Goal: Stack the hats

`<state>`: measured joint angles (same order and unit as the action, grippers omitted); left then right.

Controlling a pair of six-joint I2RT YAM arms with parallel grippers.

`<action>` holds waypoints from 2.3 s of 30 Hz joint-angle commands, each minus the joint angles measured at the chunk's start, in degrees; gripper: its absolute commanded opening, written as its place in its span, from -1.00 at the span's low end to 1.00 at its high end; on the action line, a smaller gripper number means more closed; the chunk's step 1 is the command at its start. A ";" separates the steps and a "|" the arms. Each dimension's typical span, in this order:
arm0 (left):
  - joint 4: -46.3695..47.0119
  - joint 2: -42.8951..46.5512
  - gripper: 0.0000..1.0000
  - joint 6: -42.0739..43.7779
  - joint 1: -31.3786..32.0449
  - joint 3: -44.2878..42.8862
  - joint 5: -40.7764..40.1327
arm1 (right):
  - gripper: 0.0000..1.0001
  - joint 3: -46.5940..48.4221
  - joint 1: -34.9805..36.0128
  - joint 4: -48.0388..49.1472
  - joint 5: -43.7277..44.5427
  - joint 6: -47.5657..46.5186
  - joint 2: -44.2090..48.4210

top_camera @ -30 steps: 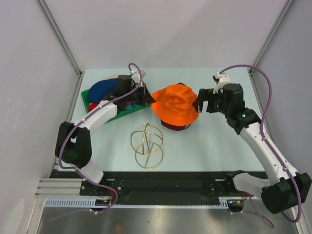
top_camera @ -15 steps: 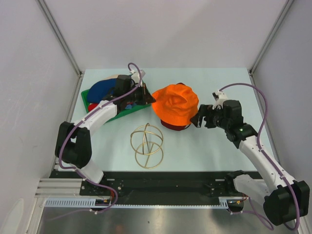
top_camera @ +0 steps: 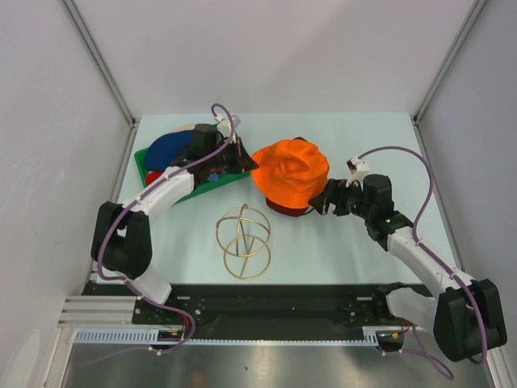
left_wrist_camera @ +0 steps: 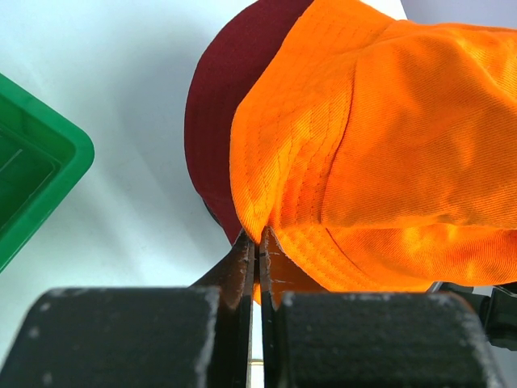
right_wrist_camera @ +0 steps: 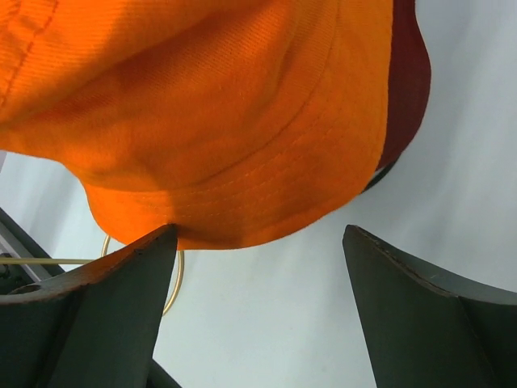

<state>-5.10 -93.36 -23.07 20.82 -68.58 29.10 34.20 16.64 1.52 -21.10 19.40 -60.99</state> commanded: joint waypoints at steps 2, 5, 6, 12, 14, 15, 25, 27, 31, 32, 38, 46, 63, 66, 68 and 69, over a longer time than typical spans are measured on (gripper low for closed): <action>2.29 1.52 -0.99 -0.57 -0.52 0.20 0.61 | 0.75 -1.76 -0.21 11.74 -1.75 2.13 -2.20; 2.55 1.52 -0.99 -0.84 -0.52 0.37 0.78 | 0.65 -2.38 -0.21 13.59 -1.22 2.84 -2.99; 2.55 1.52 -0.99 -0.84 -0.52 0.29 0.87 | 0.60 -2.55 -0.21 13.60 -1.05 2.84 -2.99; 2.91 1.52 -0.99 -0.84 -0.52 0.72 0.78 | 0.26 -3.08 -0.21 14.30 -0.17 2.40 -2.64; 2.99 1.52 -0.99 -0.75 -0.52 0.99 0.69 | 0.01 -2.99 -0.21 14.13 0.10 2.40 -3.16; 2.99 1.52 -0.99 -0.66 -0.52 1.08 0.52 | -0.06 -2.91 -0.21 14.04 0.18 2.40 -3.34; 4.57 0.47 -0.99 -1.10 -0.52 1.87 1.66 | -1.00 -1.24 -0.12 10.96 1.50 1.87 -8.26; 4.84 0.11 -0.99 -1.27 -0.52 2.04 1.83 | -1.00 -1.24 -0.12 10.44 2.20 1.79 -9.05; 4.93 -0.59 -0.99 -1.54 -0.43 2.22 1.48 | -1.00 -1.24 -0.03 9.91 4.23 1.78 -10.63; 4.84 -1.20 -1.00 -1.54 -0.34 2.22 1.40 | -1.00 -1.06 0.05 9.65 5.27 1.96 -10.81; 3.61 -4.71 -0.99 0.04 0.54 0.02 -0.97 | -1.00 0.96 0.14 6.66 8.62 1.87 -14.58; 0.18 -7.80 -0.99 2.94 1.94 -3.75 -4.75 | -1.00 2.19 0.76 5.43 11.78 1.79 -16.18; 2.91 -19.75 -0.99 -1.54 5.90 -20.36 -2.12 | -1.00 9.13 -0.73 1.82 17.41 1.96 -20.48; 2.55 -22.38 -0.99 -1.63 7.04 -26.23 -2.47 | -1.00 10.71 -1.79 1.65 17.94 2.31 -20.66; 2.03 -23.62 -0.99 -1.63 7.04 -28.27 -2.73 | -1.00 11.76 -2.40 1.64 18.11 2.49 -21.36; 1.33 -24.93 -0.99 -1.54 7.04 -29.32 -2.91 | -1.00 12.21 -2.41 1.64 18.20 2.57 -21.62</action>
<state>-4.62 -116.44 -23.94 26.81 -92.01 26.39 42.44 15.11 2.68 -5.15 22.02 -81.47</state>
